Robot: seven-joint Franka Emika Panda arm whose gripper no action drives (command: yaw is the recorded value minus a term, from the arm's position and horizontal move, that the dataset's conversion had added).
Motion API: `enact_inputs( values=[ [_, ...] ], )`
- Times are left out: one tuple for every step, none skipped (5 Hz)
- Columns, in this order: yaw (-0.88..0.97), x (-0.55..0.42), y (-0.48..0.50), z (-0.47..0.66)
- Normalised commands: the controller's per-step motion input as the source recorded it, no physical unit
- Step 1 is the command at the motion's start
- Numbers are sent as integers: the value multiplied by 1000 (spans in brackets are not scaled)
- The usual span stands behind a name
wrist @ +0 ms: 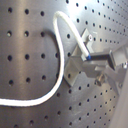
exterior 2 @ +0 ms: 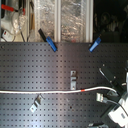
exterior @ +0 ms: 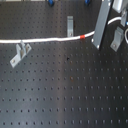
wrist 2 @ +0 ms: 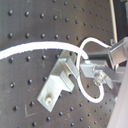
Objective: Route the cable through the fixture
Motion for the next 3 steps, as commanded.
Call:
enact_inputs(
  values=[
    [274,-786,-179,230],
    [0,-31,-25,1],
    [143,-137,49,3]
  ],
)
